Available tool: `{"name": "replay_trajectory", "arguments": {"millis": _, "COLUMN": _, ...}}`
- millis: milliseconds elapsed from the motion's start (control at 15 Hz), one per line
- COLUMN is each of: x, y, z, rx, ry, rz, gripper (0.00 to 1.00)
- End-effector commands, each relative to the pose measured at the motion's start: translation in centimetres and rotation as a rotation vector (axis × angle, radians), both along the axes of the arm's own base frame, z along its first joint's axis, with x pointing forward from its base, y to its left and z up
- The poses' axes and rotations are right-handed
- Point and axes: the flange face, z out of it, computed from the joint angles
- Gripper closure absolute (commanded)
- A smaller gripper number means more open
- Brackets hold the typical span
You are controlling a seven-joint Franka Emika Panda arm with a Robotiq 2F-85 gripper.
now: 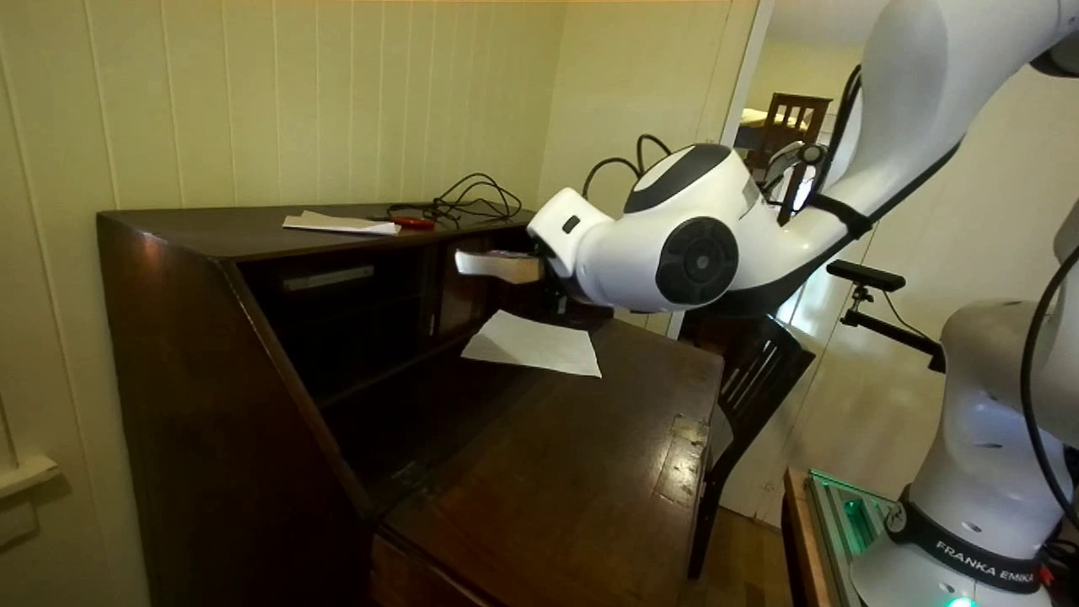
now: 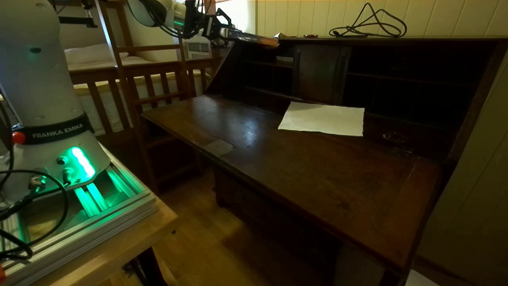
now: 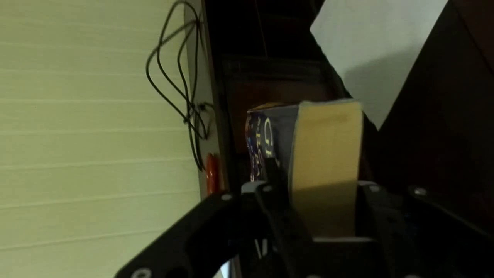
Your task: Take the book on the shelf and place it on the top
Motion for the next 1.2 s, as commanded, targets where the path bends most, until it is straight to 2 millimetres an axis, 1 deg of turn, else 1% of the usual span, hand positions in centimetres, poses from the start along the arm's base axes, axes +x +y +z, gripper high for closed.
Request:
{"name": "replay_trajectory", "arguments": {"millis": 0, "x": -3.7, "y": -1.6, "z": 3.5, "rx": -0.024, "ry": -0.093, "rz": -0.180, "gripper": 0.89}}
{"name": "replay_trajectory", "arguments": {"millis": 133, "x": -4.0, "y": -2.7, "z": 5.1, "rx": -0.067, "ry": -0.181, "rz": -0.251, "gripper": 0.89}}
{"name": "replay_trajectory", "arguments": {"millis": 267, "x": -3.4, "y": -4.1, "z": 6.1, "rx": -0.087, "ry": -0.245, "rz": -0.270, "gripper": 0.90}}
{"name": "replay_trajectory", "arguments": {"millis": 400, "x": -2.6, "y": -5.1, "z": 6.7, "rx": -0.106, "ry": -0.286, "rz": -0.195, "gripper": 0.90}}
{"name": "replay_trajectory", "arguments": {"millis": 467, "x": -2.1, "y": -5.4, "z": 6.9, "rx": -0.122, "ry": -0.309, "rz": -0.126, "gripper": 0.90}}
{"name": "replay_trajectory", "arguments": {"millis": 600, "x": -0.5, "y": -5.9, "z": 6.9, "rx": -0.129, "ry": -0.331, "rz": -0.020, "gripper": 0.90}}
{"name": "replay_trajectory", "arguments": {"millis": 733, "x": 1.6, "y": -5.1, "z": 6.7, "rx": -0.091, "ry": -0.351, "rz": 0.088, "gripper": 0.90}}
{"name": "replay_trajectory", "arguments": {"millis": 867, "x": 3.4, "y": -2.7, "z": 5.7, "rx": -0.047, "ry": -0.330, "rz": 0.199, "gripper": 0.90}}
{"name": "replay_trajectory", "arguments": {"millis": 1000, "x": 4.4, "y": -0.9, "z": 5.1, "rx": -0.027, "ry": -0.311, "rz": 0.312, "gripper": 0.90}}
{"name": "replay_trajectory", "arguments": {"millis": 1067, "x": 4.7, "y": -0.4, "z": 5.2, "rx": -0.023, "ry": -0.310, "rz": 0.367, "gripper": 0.90}}
{"name": "replay_trajectory", "arguments": {"millis": 1133, "x": 4.9, "y": -0.2, "z": 5.3, "rx": -0.023, "ry": -0.307, "rz": 0.384, "gripper": 0.90}}
